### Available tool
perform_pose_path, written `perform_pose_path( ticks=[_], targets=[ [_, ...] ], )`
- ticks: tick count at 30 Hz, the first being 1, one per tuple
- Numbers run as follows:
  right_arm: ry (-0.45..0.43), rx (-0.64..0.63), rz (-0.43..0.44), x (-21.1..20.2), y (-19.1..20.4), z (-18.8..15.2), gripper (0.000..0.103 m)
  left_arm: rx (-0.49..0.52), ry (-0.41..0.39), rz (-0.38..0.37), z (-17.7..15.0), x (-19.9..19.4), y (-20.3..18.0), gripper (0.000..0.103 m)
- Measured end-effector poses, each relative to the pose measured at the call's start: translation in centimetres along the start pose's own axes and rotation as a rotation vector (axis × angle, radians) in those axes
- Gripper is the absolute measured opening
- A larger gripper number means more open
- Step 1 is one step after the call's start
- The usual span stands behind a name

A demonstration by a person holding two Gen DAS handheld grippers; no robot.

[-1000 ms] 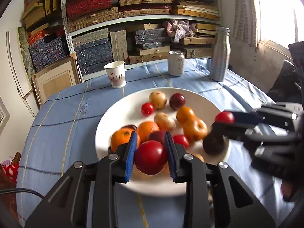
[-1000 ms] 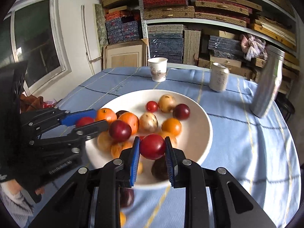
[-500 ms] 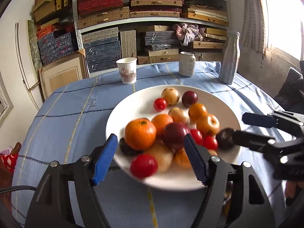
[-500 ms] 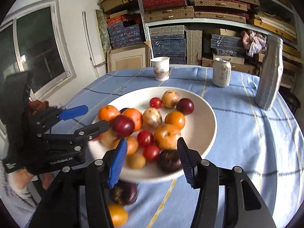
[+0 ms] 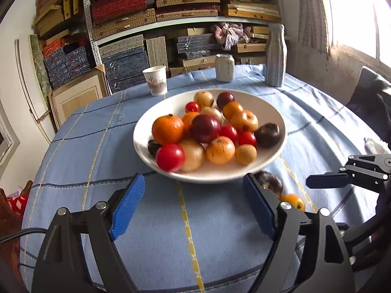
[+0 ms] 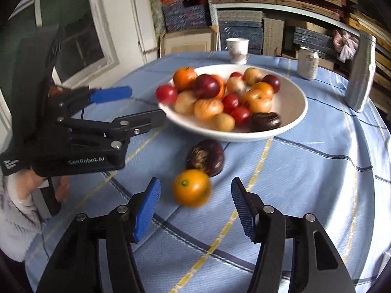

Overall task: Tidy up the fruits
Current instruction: 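Grasp a mangosteen with the left gripper while the right grasps a yellow orange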

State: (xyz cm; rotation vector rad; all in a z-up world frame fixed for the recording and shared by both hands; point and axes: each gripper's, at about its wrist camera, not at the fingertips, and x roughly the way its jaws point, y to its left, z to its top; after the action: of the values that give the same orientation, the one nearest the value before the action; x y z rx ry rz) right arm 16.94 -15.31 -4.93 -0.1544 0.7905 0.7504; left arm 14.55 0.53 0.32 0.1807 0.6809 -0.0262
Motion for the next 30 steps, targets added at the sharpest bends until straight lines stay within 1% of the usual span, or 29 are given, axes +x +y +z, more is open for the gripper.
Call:
perform_pose_path(
  ticks=[2,3,4,5,8,11,13,14,15,17,19,20,22,23,24,28,30],
  targets=[
    [0.023,-0.013,-0.010,0.5,0.3,-0.1,0.060,0.012,0.005,0.002,-0.2,0.1,-0.4,0.081],
    [0.037,-0.010,-0.009,0.9,0.2,-0.1,0.056,0.017,0.008,0.003,-0.2,0.2,-0.5,0.082],
    [0.044,-0.005,-0.004,1.2,0.1,-0.1,0.039,0.020,0.011,0.003,-0.3,0.3,-0.6,0.082],
    [0.065,0.005,0.009,1.7,-0.1,-0.1,0.039,0.025,0.017,0.004,-0.3,0.5,-0.8,0.082],
    [0.052,0.017,0.017,1.4,-0.4,-0.2,0.038,0.034,0.024,0.003,-0.5,0.6,-1.0,0.082],
    [0.040,-0.005,-0.009,0.2,-0.7,-0.4,0.038,0.043,0.024,-0.020,-0.4,0.5,-1.6,0.082],
    [0.000,0.020,-0.074,-1.4,-2.2,-0.3,0.038,0.056,0.029,-0.044,-0.5,0.6,-2.3,0.082],
    [-0.019,0.037,-0.098,-2.0,-2.8,-0.3,0.038,0.068,0.038,-0.067,-0.5,0.9,-3.1,0.082],
    [-0.050,0.083,-0.108,-3.1,-4.1,-0.4,0.038,0.073,0.046,-0.081,-0.5,1.2,-3.5,0.082],
    [-0.083,0.139,-0.106,-4.2,-5.6,-0.7,0.038,0.095,0.070,-0.098,-0.4,2.2,-4.9,0.082],
    [-0.091,0.160,-0.104,-4.3,-6.2,-0.7,0.038,0.119,0.085,-0.086,-0.1,3.0,-6.0,0.082],
    [-0.091,0.164,-0.098,-4.3,-6.3,-0.7,0.038,0.128,0.081,-0.062,0.1,3.2,-6.4,0.085],
    [-0.086,0.157,-0.093,-4.1,-6.1,-0.7,0.038,0.146,0.076,-0.036,0.5,3.5,-6.9,0.085],
    [-0.083,0.154,-0.089,-3.9,-6.2,-0.7,0.038,0.153,0.071,-0.017,0.7,3.7,-7.2,0.083],
    [-0.080,0.150,-0.087,-3.8,-6.1,-0.8,0.038,0.164,0.066,-0.001,0.7,3.9,-7.4,0.077],
    [-0.082,0.156,-0.080,-4.0,-6.1,-0.7,0.038,0.175,0.060,-0.002,0.7,3.9,-7.5,0.076],
    [-0.084,0.159,-0.079,-4.1,-6.1,-0.6,0.038,0.167,0.062,-0.010,0.7,3.8,-7.2,0.081]
  ],
)
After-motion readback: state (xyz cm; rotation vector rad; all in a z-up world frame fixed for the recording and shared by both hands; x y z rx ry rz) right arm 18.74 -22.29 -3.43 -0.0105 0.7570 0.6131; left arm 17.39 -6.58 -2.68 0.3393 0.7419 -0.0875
